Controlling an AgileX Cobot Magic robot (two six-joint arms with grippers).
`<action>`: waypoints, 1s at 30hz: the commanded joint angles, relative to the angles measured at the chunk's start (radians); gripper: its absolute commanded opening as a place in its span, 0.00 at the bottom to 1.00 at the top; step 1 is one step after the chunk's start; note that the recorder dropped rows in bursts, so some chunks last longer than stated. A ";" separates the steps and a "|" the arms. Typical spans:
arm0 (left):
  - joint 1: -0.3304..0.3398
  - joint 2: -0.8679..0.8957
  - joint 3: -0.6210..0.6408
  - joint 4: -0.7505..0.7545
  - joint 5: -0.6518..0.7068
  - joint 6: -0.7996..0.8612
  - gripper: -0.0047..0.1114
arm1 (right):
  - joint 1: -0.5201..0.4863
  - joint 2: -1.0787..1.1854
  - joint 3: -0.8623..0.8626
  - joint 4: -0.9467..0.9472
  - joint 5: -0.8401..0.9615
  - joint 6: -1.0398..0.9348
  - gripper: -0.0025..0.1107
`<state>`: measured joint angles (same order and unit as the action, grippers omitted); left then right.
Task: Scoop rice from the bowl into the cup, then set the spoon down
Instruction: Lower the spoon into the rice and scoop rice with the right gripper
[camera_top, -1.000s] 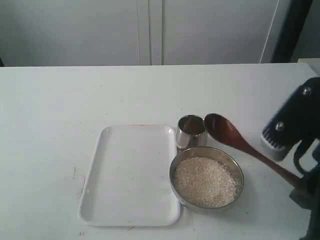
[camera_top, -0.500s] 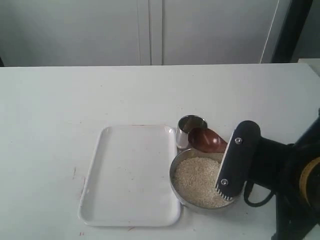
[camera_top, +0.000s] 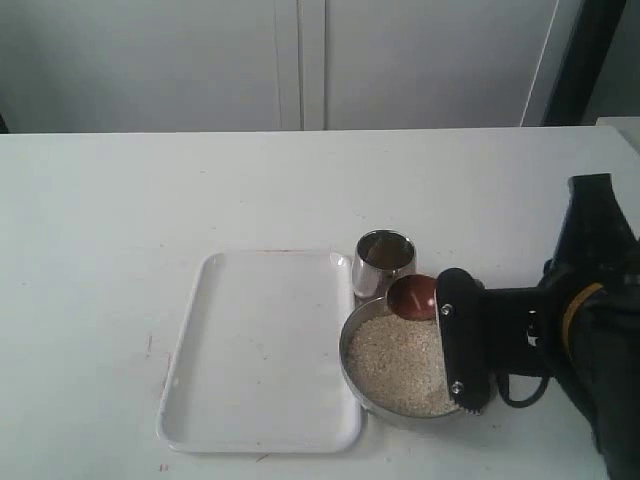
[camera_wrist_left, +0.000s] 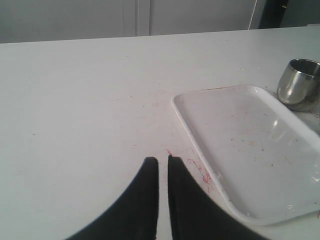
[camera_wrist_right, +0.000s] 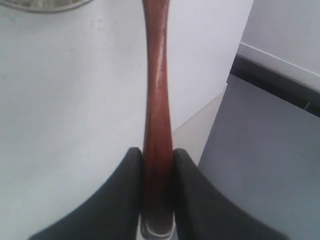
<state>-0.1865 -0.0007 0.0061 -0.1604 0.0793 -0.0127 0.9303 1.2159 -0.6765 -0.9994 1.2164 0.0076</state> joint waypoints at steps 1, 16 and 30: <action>-0.001 0.001 -0.006 -0.010 -0.003 -0.006 0.16 | -0.050 0.020 0.003 -0.056 0.005 -0.091 0.02; -0.001 0.001 -0.006 -0.010 -0.003 -0.006 0.16 | -0.057 0.183 -0.002 -0.078 0.005 -0.029 0.02; -0.001 0.001 -0.006 -0.010 -0.003 -0.006 0.16 | -0.057 0.265 -0.002 -0.098 0.005 0.062 0.02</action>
<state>-0.1865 -0.0007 0.0061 -0.1604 0.0793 -0.0127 0.8792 1.4710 -0.6765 -1.0807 1.2155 0.0479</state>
